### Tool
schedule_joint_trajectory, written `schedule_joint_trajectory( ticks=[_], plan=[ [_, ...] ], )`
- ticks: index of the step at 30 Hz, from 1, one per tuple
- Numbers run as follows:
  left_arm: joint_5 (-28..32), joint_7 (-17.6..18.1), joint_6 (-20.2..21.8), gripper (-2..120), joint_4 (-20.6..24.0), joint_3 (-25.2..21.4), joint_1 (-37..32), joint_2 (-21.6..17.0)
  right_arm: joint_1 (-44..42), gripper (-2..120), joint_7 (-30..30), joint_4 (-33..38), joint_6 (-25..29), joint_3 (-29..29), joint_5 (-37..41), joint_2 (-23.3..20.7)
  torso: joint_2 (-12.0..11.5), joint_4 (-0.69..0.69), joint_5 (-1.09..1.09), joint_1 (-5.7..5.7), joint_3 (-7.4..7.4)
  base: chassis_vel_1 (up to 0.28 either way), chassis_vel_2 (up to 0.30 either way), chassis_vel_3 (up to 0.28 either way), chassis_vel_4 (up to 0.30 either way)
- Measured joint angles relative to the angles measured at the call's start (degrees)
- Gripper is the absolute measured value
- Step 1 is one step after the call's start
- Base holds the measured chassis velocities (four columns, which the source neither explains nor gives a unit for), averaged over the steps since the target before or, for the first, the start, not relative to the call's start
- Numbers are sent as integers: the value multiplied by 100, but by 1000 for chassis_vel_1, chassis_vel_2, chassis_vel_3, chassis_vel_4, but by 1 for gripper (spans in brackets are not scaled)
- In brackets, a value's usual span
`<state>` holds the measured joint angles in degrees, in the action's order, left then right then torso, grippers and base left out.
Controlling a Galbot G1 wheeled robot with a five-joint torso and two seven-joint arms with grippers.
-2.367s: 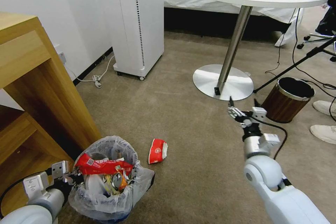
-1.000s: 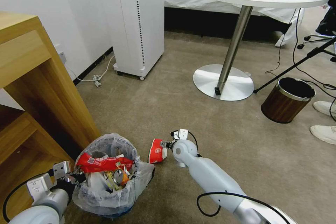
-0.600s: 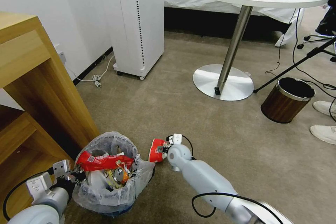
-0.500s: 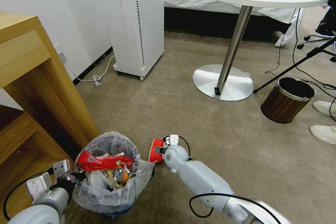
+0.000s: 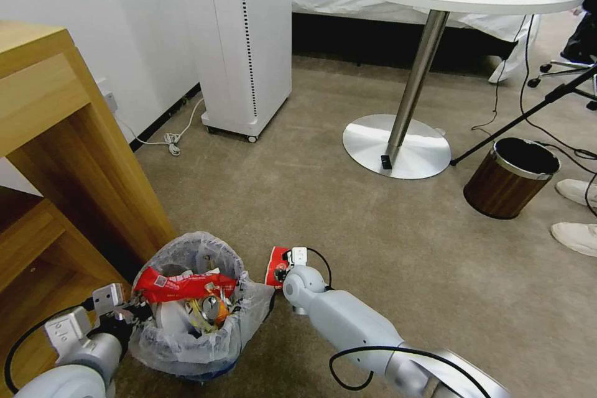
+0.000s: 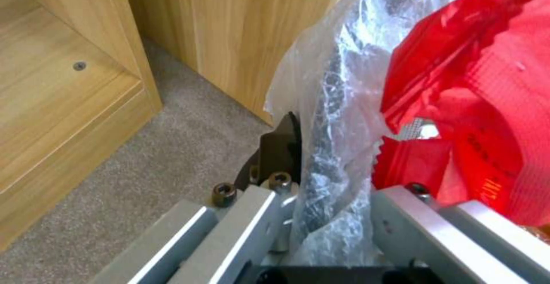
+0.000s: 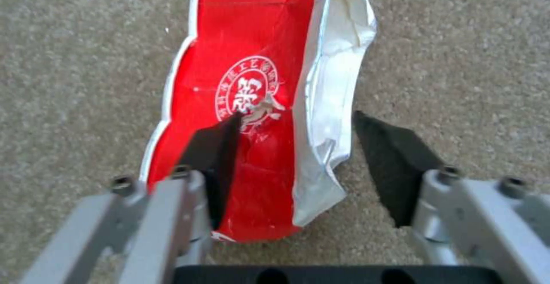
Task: Pick up the trash bin and place the garbage on the floor into it.
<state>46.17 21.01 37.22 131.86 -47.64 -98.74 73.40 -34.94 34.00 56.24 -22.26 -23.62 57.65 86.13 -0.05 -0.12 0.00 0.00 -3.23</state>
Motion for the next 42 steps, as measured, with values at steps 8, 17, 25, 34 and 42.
schedule_joint_trajectory(
  ticks=[8,17,25,34,42],
  plan=[
    [-2,-10,-22,1,3,-12,28,-12,-56,17,-28,154,68,-105,-75,-213,0,1,1,0,0,0,0,0,0],
    [14,-13,-31,1,-91,-8,125,-72,-277,0,-219,1166,318,-86,-339,-968,0,-1,2,0,-1,0,0,0,0],
    [7,-3,-26,1,-197,4,187,-95,-716,0,-919,2940,1446,395,-1017,-2618,0,-5,-2,0,0,0,0,0,0],
    [-41,5,-8,1,-133,28,152,-17,-459,0,-2157,5203,2912,130,-1734,-3862,0,0,0,0,0,0,0,0,0],
    [-41,42,33,1,29,25,149,24,461,0,-2218,6319,2581,-961,-1239,-4005,0,0,0,0,1,0,0,0,0]
  ],
)
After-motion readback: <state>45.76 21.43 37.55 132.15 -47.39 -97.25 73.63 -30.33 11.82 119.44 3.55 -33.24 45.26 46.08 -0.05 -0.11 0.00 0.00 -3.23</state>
